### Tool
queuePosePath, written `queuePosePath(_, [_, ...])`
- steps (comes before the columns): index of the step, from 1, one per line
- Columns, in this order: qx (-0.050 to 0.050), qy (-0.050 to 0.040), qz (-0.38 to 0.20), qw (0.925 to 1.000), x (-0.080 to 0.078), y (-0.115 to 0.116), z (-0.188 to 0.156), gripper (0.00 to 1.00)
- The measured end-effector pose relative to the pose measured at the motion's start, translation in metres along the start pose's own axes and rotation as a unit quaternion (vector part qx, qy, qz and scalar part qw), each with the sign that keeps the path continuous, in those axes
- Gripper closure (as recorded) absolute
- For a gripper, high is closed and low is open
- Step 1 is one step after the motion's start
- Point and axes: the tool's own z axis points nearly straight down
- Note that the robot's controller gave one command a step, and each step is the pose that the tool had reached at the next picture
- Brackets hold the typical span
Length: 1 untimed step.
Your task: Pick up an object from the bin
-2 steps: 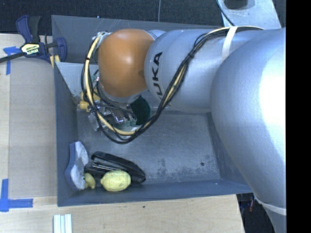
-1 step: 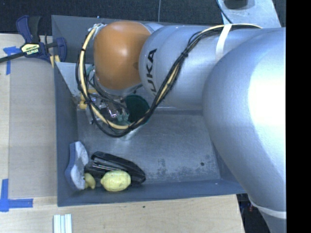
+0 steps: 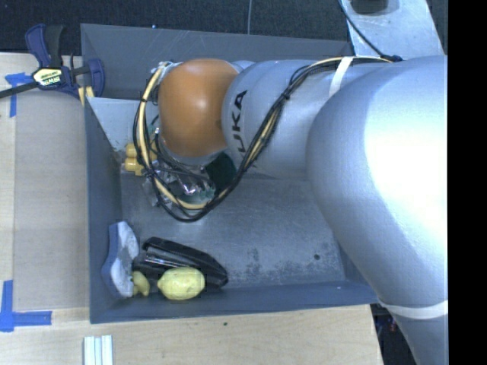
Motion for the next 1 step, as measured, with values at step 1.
queuePosePath(1, [0.000,0.0016,0.002,1.0000,0.0014,0.0047,-0.0086,1.00])
